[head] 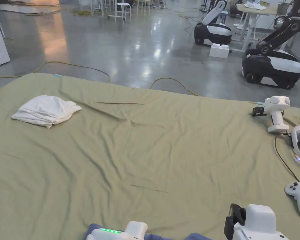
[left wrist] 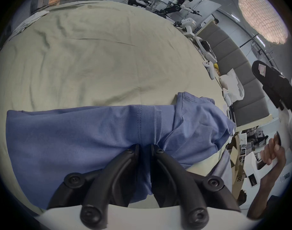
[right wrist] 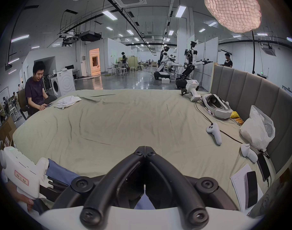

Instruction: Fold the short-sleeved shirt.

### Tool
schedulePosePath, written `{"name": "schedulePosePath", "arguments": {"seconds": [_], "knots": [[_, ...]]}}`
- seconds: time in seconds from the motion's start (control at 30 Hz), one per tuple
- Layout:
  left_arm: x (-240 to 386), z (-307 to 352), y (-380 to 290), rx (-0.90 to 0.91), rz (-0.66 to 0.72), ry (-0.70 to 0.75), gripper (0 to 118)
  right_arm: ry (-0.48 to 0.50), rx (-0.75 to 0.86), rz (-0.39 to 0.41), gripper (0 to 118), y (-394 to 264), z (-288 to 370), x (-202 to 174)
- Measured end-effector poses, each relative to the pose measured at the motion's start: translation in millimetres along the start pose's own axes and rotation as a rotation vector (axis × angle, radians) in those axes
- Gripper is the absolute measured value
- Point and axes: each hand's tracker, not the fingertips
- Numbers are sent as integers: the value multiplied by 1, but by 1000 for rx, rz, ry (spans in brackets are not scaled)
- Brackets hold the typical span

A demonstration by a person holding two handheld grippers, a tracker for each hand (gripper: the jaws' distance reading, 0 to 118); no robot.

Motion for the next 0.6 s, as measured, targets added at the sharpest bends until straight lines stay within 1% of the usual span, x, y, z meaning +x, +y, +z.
{"name": "schedulePosePath", "arguments": {"seconds": [0.07,0.13,0.23,0.27,0.37,0.4,0.43,0.5,0.6], "knots": [[-9,9,3,-9,61,-62,16,1,2,1,0,2,0,0],[-18,25,3,2,89,-99,16,3,4,4,0,3,0,-1],[-47,64,4,99,128,-135,19,7,11,-2,0,6,1,-1],[-57,75,4,119,148,-142,22,10,16,-5,0,6,1,-1],[-107,103,1,174,216,-171,49,10,35,-8,0,8,2,-1],[-123,112,-2,194,228,-163,60,12,45,-10,0,8,3,-1],[-136,119,-5,210,242,-149,65,13,52,-11,0,9,3,-1],[-148,127,-13,229,271,-128,67,12,68,-14,0,12,5,-2],[-178,122,-22,225,309,-172,67,7,100,-20,0,16,7,-2]]}}
